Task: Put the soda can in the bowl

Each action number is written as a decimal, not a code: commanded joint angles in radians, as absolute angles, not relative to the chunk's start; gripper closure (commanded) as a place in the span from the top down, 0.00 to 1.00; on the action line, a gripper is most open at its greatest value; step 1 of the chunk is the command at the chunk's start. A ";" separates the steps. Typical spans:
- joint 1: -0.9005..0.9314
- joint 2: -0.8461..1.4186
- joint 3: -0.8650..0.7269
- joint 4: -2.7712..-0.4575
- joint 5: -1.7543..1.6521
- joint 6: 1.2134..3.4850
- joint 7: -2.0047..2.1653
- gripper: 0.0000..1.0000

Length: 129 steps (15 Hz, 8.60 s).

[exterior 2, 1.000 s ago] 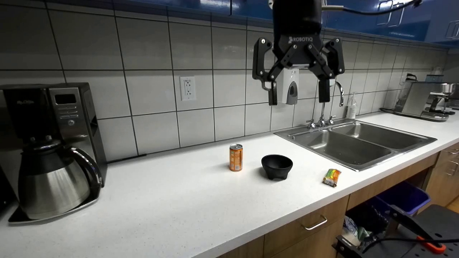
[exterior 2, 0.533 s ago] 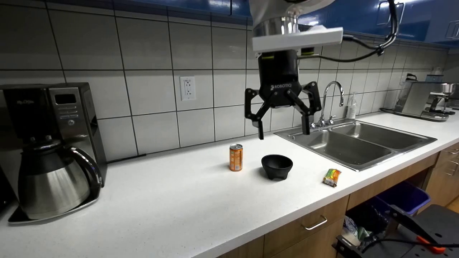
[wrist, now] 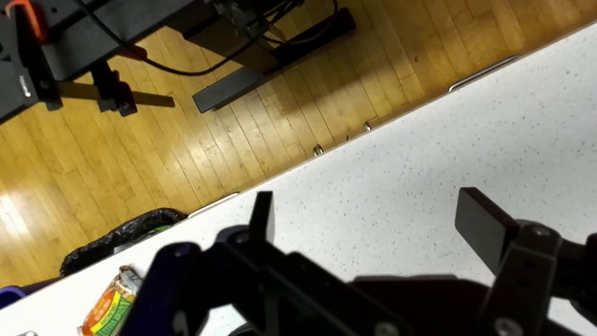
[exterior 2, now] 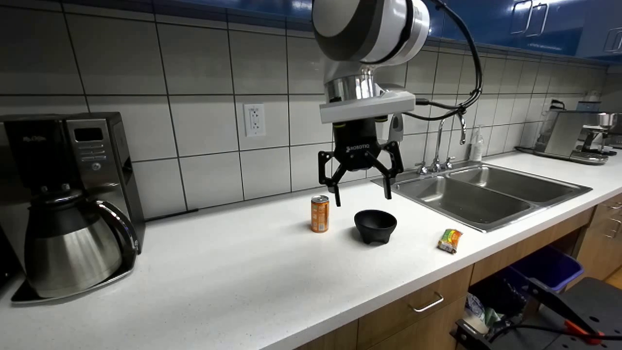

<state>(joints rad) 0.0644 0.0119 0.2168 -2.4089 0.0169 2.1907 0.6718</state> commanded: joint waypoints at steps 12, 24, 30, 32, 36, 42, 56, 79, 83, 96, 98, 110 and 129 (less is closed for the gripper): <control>0.142 0.424 0.022 -2.054 -0.120 2.348 0.673 1.00; 0.202 0.622 -0.062 -1.812 -0.106 2.375 0.678 1.00; 0.206 0.708 -0.084 -1.702 -0.101 2.369 0.682 1.00; 0.209 0.733 -0.086 -1.669 -0.097 2.366 0.684 1.00; 0.221 0.774 -0.092 -1.617 -0.097 2.361 0.689 1.00; 0.228 0.827 -0.108 -1.543 -0.094 2.355 0.691 1.00; 0.220 0.860 -0.109 -1.527 -0.087 2.358 0.667 1.00; 0.221 0.877 -0.114 -1.514 -0.083 2.387 0.675 1.00; 0.219 0.879 -0.113 -1.516 -0.081 2.390 0.675 0.74; 0.209 0.786 -0.124 -1.572 -0.048 2.387 0.694 0.39; 0.206 0.757 -0.126 -1.588 -0.038 2.390 0.694 0.39; 0.201 0.561 -0.195 -1.824 -0.070 2.458 0.707 0.39; 0.210 0.428 -0.235 -2.075 -0.210 2.513 0.749 0.39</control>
<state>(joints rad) 0.2070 0.4573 -0.2352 -2.0469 -0.1718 2.5221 0.7098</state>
